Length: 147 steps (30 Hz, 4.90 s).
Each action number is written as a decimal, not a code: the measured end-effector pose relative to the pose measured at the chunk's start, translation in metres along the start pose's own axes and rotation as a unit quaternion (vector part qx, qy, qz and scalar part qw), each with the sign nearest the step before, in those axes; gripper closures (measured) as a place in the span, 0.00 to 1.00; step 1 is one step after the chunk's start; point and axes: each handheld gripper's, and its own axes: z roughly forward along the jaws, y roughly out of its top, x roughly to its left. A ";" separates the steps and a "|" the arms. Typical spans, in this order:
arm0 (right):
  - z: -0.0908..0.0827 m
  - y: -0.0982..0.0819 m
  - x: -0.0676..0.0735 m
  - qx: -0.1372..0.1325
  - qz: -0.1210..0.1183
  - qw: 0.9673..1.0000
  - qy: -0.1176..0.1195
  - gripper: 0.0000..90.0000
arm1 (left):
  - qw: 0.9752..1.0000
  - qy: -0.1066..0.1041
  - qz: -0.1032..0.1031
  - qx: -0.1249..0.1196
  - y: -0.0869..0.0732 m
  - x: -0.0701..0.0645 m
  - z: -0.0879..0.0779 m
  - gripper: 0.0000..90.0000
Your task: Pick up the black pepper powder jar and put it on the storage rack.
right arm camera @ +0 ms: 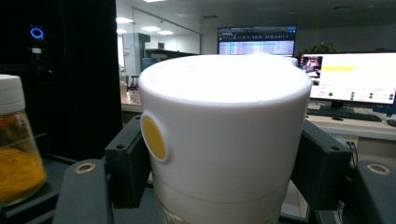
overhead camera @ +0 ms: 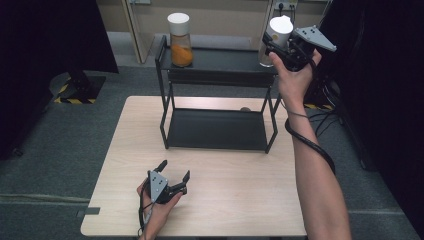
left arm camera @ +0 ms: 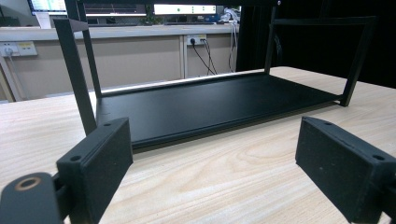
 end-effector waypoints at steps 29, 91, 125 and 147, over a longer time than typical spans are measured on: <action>0.029 -0.001 -0.001 0.036 -0.008 0.999 -0.007 0.34 | 1.000 -0.002 0.001 0.000 0.000 0.000 0.000 0.12; -0.032 -0.039 -0.013 0.033 -0.005 0.998 0.053 0.03 | 1.000 -0.001 0.006 0.000 0.000 -0.001 0.000 0.12; -0.082 -0.083 -0.009 0.057 -0.010 0.994 0.090 0.02 | 1.000 -0.001 0.013 0.000 0.000 -0.003 0.001 0.11; -0.118 -0.116 -0.009 0.078 -0.006 0.990 0.117 0.02 | 1.000 -0.001 0.013 -0.002 0.000 -0.004 0.001 0.11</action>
